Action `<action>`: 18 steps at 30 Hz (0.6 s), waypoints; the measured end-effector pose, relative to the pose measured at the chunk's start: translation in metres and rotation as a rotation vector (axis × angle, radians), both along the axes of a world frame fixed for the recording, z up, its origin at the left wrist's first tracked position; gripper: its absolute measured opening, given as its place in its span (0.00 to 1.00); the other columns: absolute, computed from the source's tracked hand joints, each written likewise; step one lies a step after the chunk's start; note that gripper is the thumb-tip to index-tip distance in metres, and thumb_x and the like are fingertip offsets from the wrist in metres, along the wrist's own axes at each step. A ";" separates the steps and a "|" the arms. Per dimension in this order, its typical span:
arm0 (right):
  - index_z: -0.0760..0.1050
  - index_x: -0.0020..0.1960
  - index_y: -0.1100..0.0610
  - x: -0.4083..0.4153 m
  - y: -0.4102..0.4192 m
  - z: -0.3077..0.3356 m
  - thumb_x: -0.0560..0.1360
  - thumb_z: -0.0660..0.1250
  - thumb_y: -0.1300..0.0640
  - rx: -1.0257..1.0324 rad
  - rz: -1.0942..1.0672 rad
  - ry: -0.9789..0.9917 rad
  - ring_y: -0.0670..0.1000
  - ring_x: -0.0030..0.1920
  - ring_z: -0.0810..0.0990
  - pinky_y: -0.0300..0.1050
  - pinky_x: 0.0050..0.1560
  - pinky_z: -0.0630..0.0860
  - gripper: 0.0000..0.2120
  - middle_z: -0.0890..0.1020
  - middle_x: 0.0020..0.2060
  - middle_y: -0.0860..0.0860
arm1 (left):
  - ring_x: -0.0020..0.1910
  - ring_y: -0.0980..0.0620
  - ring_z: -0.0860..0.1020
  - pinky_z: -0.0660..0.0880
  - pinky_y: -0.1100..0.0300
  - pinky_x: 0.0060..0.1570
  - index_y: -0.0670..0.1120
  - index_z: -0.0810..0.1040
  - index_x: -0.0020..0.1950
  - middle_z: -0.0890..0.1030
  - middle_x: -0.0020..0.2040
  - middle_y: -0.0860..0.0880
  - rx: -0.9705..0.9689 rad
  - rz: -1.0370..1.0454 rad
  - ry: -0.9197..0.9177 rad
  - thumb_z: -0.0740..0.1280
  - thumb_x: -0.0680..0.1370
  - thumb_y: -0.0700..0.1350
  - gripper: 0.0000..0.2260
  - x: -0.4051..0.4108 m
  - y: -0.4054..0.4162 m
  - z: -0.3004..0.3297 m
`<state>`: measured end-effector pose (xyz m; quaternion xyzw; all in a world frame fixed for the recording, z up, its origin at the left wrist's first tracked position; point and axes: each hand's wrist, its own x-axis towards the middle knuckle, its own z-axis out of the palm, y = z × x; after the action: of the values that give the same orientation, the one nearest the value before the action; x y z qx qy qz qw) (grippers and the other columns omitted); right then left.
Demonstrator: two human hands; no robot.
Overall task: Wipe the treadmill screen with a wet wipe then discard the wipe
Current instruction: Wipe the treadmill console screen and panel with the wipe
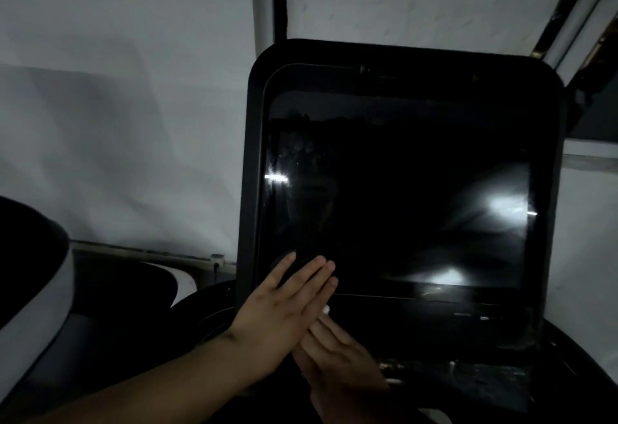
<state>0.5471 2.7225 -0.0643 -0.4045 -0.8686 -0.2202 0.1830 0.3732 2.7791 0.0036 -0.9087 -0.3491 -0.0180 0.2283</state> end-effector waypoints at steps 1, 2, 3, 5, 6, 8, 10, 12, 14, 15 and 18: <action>0.80 0.66 0.54 -0.007 0.002 0.005 0.84 0.56 0.56 -0.026 0.018 0.028 0.50 0.69 0.78 0.49 0.72 0.73 0.18 0.83 0.63 0.49 | 0.80 0.42 0.31 0.31 0.37 0.76 0.42 0.41 0.84 0.38 0.83 0.40 0.000 -0.016 0.010 0.63 0.81 0.47 0.39 -0.005 0.001 0.001; 0.80 0.67 0.54 -0.009 0.004 0.011 0.83 0.57 0.57 -0.049 0.037 0.016 0.51 0.71 0.77 0.50 0.73 0.72 0.18 0.83 0.65 0.49 | 0.82 0.42 0.35 0.35 0.38 0.78 0.43 0.44 0.84 0.41 0.84 0.40 -0.007 -0.033 -0.009 0.66 0.80 0.48 0.40 -0.011 0.000 0.004; 0.78 0.69 0.55 -0.006 0.004 0.015 0.82 0.58 0.56 -0.063 0.063 -0.025 0.52 0.72 0.75 0.51 0.75 0.69 0.19 0.81 0.67 0.50 | 0.83 0.41 0.40 0.40 0.38 0.79 0.42 0.48 0.84 0.45 0.84 0.40 -0.025 -0.044 -0.024 0.69 0.78 0.51 0.42 -0.017 -0.002 0.008; 0.73 0.74 0.58 0.009 0.006 0.020 0.78 0.60 0.55 -0.072 0.079 -0.140 0.55 0.77 0.69 0.53 0.78 0.63 0.25 0.75 0.74 0.54 | 0.83 0.41 0.46 0.49 0.38 0.79 0.41 0.53 0.84 0.49 0.84 0.39 -0.034 -0.063 -0.026 0.75 0.71 0.58 0.49 -0.032 -0.005 0.016; 0.70 0.76 0.59 0.018 0.005 0.023 0.77 0.61 0.55 -0.078 0.074 -0.190 0.56 0.80 0.64 0.55 0.79 0.60 0.28 0.69 0.78 0.56 | 0.83 0.40 0.47 0.51 0.38 0.79 0.41 0.54 0.83 0.50 0.84 0.39 -0.034 -0.060 -0.020 0.76 0.67 0.62 0.54 -0.041 -0.006 0.020; 0.67 0.78 0.61 0.029 0.003 0.030 0.74 0.63 0.54 -0.101 0.060 -0.229 0.57 0.82 0.56 0.56 0.78 0.60 0.33 0.62 0.81 0.58 | 0.83 0.40 0.48 0.51 0.39 0.78 0.39 0.54 0.83 0.50 0.84 0.38 -0.028 -0.002 -0.005 0.78 0.63 0.65 0.59 -0.059 -0.005 0.026; 0.67 0.78 0.62 0.021 0.005 0.036 0.76 0.63 0.54 -0.113 0.061 -0.199 0.58 0.82 0.56 0.57 0.78 0.64 0.32 0.61 0.81 0.58 | 0.83 0.39 0.48 0.50 0.39 0.79 0.38 0.54 0.83 0.50 0.84 0.37 -0.029 0.067 0.011 0.79 0.63 0.65 0.60 -0.074 -0.002 0.030; 0.68 0.77 0.63 -0.003 0.014 0.038 0.77 0.63 0.54 -0.126 0.101 -0.148 0.58 0.82 0.57 0.58 0.78 0.64 0.30 0.64 0.80 0.59 | 0.83 0.39 0.48 0.51 0.38 0.79 0.37 0.54 0.82 0.50 0.83 0.36 -0.041 0.119 0.017 0.78 0.65 0.64 0.58 -0.085 0.002 0.029; 0.70 0.76 0.63 -0.028 0.023 0.041 0.75 0.65 0.55 -0.151 0.121 -0.125 0.58 0.82 0.57 0.57 0.79 0.62 0.30 0.65 0.79 0.60 | 0.83 0.39 0.47 0.51 0.38 0.79 0.37 0.54 0.82 0.50 0.83 0.36 -0.033 0.148 0.018 0.77 0.67 0.63 0.57 -0.088 0.005 0.028; 0.69 0.76 0.62 -0.035 0.026 0.043 0.74 0.65 0.54 -0.160 0.121 -0.140 0.58 0.82 0.56 0.57 0.79 0.61 0.32 0.64 0.79 0.60 | 0.83 0.40 0.47 0.51 0.39 0.79 0.37 0.53 0.82 0.50 0.83 0.37 -0.029 0.154 0.019 0.77 0.68 0.63 0.56 -0.088 0.007 0.027; 0.66 0.78 0.62 -0.027 0.025 0.047 0.74 0.64 0.51 -0.188 0.122 -0.218 0.57 0.83 0.54 0.55 0.80 0.59 0.34 0.62 0.81 0.59 | 0.83 0.39 0.49 0.53 0.39 0.79 0.37 0.55 0.82 0.52 0.83 0.37 -0.030 0.159 0.016 0.77 0.69 0.61 0.53 -0.086 0.009 0.027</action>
<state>0.5202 2.7474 -0.0173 -0.3402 -0.9230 -0.1688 0.0620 0.2871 2.7879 0.0308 -0.8816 -0.4183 0.0125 0.2183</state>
